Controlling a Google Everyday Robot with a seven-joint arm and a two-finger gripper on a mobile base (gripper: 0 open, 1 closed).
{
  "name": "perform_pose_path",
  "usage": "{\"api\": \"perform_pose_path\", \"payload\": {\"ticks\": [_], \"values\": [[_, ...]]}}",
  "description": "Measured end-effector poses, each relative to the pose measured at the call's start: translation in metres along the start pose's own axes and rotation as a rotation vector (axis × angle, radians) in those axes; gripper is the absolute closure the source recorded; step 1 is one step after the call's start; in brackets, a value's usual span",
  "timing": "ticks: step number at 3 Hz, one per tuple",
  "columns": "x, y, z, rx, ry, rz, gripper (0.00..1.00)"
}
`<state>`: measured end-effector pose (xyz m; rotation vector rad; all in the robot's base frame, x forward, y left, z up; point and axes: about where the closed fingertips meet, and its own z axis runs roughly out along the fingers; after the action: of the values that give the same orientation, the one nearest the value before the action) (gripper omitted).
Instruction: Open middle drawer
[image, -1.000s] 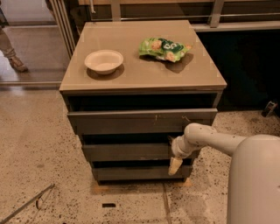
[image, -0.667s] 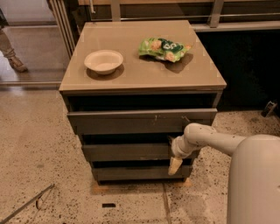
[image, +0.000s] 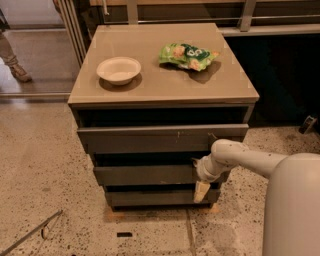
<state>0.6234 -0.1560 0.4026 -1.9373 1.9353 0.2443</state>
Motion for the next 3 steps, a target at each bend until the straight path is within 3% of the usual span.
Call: {"api": "perform_pose_path", "payload": {"ticks": [2, 3], "values": [[-0.003, 0.033, -0.017, -0.133, 0.014, 0.02, 0.0], [-0.002, 0.055, -0.016, -0.234, 0.014, 0.033, 0.0]]}}
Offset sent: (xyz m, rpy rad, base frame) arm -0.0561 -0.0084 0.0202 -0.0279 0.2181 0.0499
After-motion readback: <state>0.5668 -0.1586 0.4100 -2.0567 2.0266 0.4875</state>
